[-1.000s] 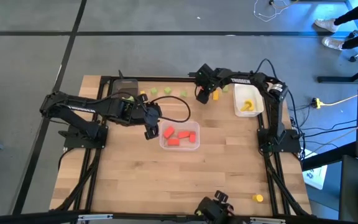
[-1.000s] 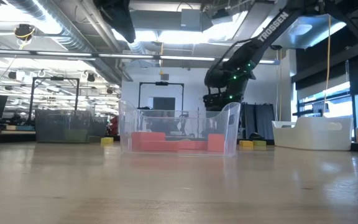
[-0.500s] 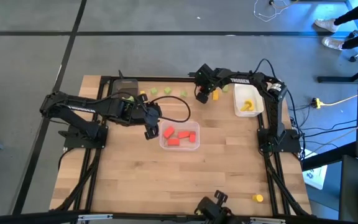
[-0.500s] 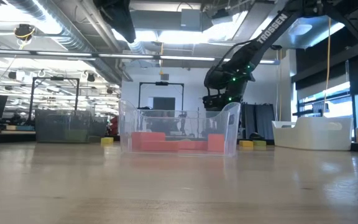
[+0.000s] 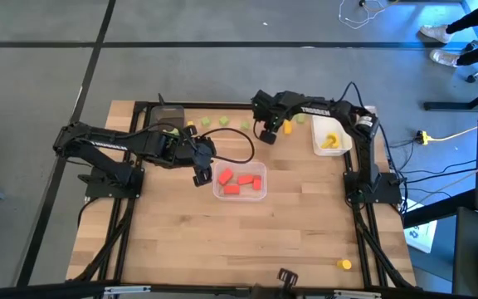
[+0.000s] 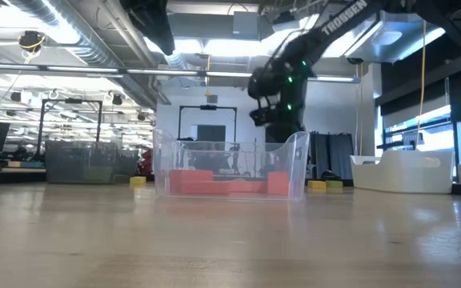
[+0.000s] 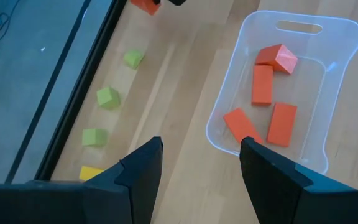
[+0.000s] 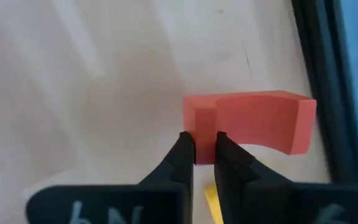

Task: Sort & place blocks by color
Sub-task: Put the orange block into the transparent bin

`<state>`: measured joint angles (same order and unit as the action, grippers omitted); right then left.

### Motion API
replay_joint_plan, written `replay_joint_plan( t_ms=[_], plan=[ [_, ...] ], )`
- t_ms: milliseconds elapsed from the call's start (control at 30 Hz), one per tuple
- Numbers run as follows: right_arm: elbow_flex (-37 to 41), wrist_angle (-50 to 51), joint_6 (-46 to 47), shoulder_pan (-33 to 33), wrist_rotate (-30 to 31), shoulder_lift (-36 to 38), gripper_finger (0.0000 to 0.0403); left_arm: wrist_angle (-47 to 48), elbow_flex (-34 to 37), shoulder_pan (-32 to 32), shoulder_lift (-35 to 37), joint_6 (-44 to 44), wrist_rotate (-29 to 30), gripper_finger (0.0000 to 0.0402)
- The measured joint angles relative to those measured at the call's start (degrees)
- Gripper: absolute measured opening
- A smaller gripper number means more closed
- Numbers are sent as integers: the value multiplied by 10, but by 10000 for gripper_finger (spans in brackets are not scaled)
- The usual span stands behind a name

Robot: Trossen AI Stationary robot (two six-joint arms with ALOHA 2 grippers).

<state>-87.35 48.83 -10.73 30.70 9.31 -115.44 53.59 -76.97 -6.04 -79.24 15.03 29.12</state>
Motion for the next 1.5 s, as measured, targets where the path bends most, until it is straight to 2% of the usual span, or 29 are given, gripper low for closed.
replay_joint_plan(
  t_ms=[133, 367, 667, 900, 1133, 1500],
  plan=[
    [-61, 74, 10, -44, 15, 0, 32, 6, 0, 0, 0, -2, 8, 202],
    [-138, 156, 40, -141, 16, 0, 32, 48, 0, 0, 5, 23, 80, 202],
    [-159, 181, 108, -284, 15, 1, 32, 51, 0, -5, 6, 26, 30, 202],
    [-158, 156, 174, -370, 4, 1, 32, 51, 0, -16, 6, 25, 30, 202],
    [-116, 76, 197, -408, -25, 1, 32, 51, 0, -20, 6, 24, 32, 202],
    [-60, 31, 197, -396, -34, 1, 32, 51, 0, -20, 6, 24, 32, 202]
  ],
)
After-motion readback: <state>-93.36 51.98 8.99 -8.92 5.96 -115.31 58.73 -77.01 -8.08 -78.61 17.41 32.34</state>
